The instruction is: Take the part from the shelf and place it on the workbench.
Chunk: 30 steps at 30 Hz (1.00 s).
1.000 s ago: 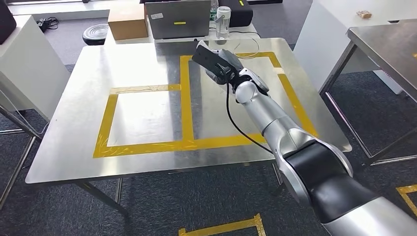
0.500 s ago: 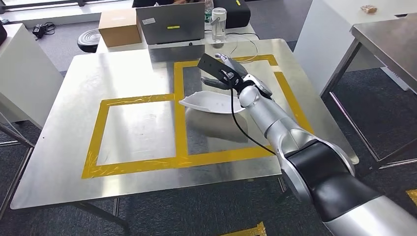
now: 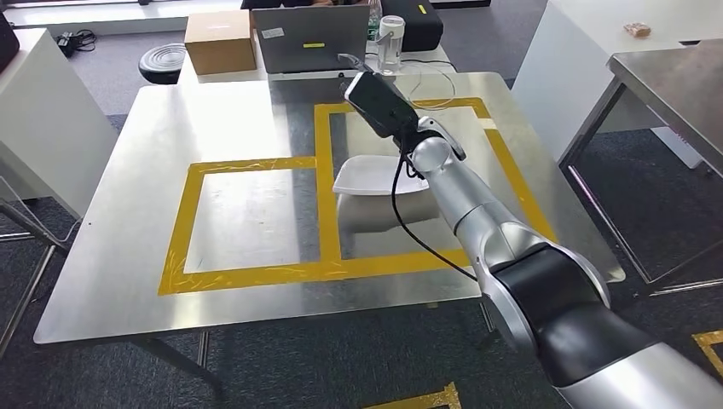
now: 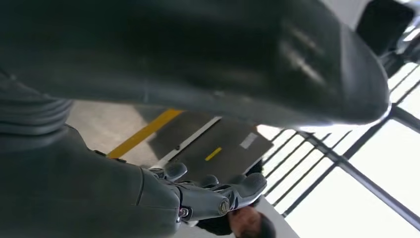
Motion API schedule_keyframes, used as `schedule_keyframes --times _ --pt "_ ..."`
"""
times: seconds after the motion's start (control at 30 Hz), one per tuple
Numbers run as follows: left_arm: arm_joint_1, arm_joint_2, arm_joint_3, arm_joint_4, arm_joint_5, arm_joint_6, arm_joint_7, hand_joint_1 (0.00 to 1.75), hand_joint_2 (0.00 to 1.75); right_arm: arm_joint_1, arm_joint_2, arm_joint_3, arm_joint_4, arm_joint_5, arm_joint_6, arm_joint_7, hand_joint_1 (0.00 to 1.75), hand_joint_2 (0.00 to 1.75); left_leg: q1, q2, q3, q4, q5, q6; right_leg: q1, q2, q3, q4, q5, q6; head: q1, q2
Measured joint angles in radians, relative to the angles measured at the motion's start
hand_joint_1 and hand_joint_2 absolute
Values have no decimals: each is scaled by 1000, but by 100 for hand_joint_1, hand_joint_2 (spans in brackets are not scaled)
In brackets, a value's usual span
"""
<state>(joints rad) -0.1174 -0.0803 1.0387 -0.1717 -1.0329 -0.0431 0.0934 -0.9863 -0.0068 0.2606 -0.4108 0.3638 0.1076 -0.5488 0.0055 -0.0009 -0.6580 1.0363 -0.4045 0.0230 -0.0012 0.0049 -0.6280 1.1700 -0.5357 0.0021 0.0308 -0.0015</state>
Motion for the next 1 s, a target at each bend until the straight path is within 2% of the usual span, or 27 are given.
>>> schedule_keyframes --times 0.03,0.07,0.1,0.2,0.23,0.27,0.33,0.37,0.4,0.43,0.47,0.5,0.53,0.57,0.6,0.63,0.7,0.73,0.77,0.8,0.87,0.9,0.93,0.97,1.0 --pt "2 -2 2 0 6 5 -3 0 0 9 3 -7 -39 -38 21 -29 0 0 0 -1 -4 1 5 -4 3 0 43 -67 17 -4 -1 0" --pt "6 -4 5 0 11 10 -6 0 0 25 6 -14 -93 -83 42 -52 0 0 0 -2 -6 1 10 -10 6 0 71 -114 27 -8 0 0" --pt "10 -6 9 0 15 14 -10 0 0 49 6 -20 -163 -132 61 -64 0 0 1 -3 -7 0 14 -16 10 0 83 -138 29 -13 1 0" --pt "23 -12 21 0 19 22 -17 0 0 175 -3 -33 -417 -265 88 -55 0 0 4 -5 -8 -4 20 -35 11 -3 80 -156 44 -26 2 0" --pt "28 -14 23 0 19 23 -17 0 0 226 -8 -39 -499 -289 81 -51 0 0 5 -5 -13 5 2 -41 9 -5 79 -162 54 -32 2 0" --pt "32 -16 24 1 18 24 -16 0 0 275 -15 -47 -575 -302 69 -52 0 0 5 -5 -23 31 -32 -46 6 -7 75 -168 65 -37 1 0" --pt "35 -19 25 2 16 24 -14 0 0 381 -33 -66 -703 -306 40 -69 0 0 8 -3 -52 139 -125 -55 3 -10 60 -171 82 -41 -1 0" --pt "36 -19 25 2 16 24 -14 0 0 443 -45 -76 -761 -304 27 -84 0 0 10 -3 -63 201 -159 -59 3 -13 49 -170 89 -41 -1 0" --pt "37 -19 25 2 15 24 -17 0 0 510 -59 -86 -812 -302 17 -101 0 0 10 -3 -63 246 -171 -62 3 -15 38 -168 96 -39 -1 0" --pt "38 -19 26 2 15 24 -20 0 0 575 -72 -95 -859 -300 10 -118 0 0 11 -3 -49 260 -164 -63 2 -17 25 -165 103 -37 -1 0" --pt "39 -19 26 2 16 23 -24 0 0 635 -83 -104 -903 -297 5 -132 0 0 12 -3 -18 237 -143 -64 0 -18 12 -160 109 -34 -1 0" --pt "40 -18 27 2 16 23 -27 0 0 688 -92 -114 -943 -292 1 -142 0 0 13 -3 30 182 -125 -65 -1 -17 -1 -154 115 -29 -1 0" --pt "39 -18 28 2 16 22 -30 0 0 737 -97 -125 -981 -285 -4 -148 0 0 13 -6 84 111 -124 -64 -2 -17 -12 -148 120 -24 -2 0" --pt "38 -18 29 2 16 22 -31 0 0 783 -101 -136 -1016 -279 -10 -151 0 0 12 -9 125 55 -127 -59 -2 -16 -18 -144 125 -18 -1 0" --pt "37 -18 30 1 16 22 -32 0 0 823 -103 -146 -1047 -273 -15 -152 0 0 10 -13 151 15 -138 -53 -2 -16 -21 -140 129 -12 0 0" --pt "37 -19 31 1 16 23 -32 0 0 859 -105 -154 -1073 -268 -19 -152 0 0 7 -16 159 -1 -145 -46 -2 -15 -21 -140 134 -6 1 0" --pt "37 -19 34 1 18 23 -34 0 0 918 -106 -168 -1108 -264 -26 -145 0 0 5 -14 148 -3 -136 -28 -5 -11 -19 -141 141 8 2 0" --pt "37 -19 36 1 21 23 -36 0 0 946 -108 -174 -1116 -266 -29 -137 0 0 6 -10 142 -4 -128 -18 -7 -9 -24 -133 127 14 2 0" --pt "36 -19 38 1 23 23 -39 0 0 971 -110 -181 -1121 -271 -31 -130 0 0 7 -7 133 -6 -118 -10 -8 -7 -32 -110 93 20 3 0" --pt "36 -19 41 0 25 23 -41 0 0 995 -113 -188 -1123 -278 -31 -123 0 0 7 -3 121 -8 -106 -3 -9 -6 -45 -69 44 24 4 0" --pt "36 -18 43 0 25 22 -41 0 0 1043 -117 -205 -1123 -294 -33 -116 0 0 5 -1 93 -7 -83 2 -9 -5 -73 50 -58 27 4 0" --pt "36 -17 43 0 25 22 -38 0 0 1069 -117 -214 -1123 -301 -33 -115 0 0 3 -1 78 -5 -71 3 -9 -5 -78 103 -79 27 5 0" --pt "37 -18 43 0 25 22 -35 0 0 1093 -117 -222 -1123 -307 -34 -114 0 0 2 0 62 -2 -60 2 -8 -5 -70 131 -74 26 5 0" --pt "38 -18 44 0 25 22 -32 0 0 1114 -115 -229 -1123 -314 -33 -113 0 0 2 0 46 1 -50 1 -7 -5 -44 126 -50 24 5 0" --pt "38 -19 46 0 26 23 -32 0 0 1131 -113 -236 -1123 -321 -29 -111 0 0 1 0 32 4 -41 -2 -6 -5 0 83 -19 20 5 0"
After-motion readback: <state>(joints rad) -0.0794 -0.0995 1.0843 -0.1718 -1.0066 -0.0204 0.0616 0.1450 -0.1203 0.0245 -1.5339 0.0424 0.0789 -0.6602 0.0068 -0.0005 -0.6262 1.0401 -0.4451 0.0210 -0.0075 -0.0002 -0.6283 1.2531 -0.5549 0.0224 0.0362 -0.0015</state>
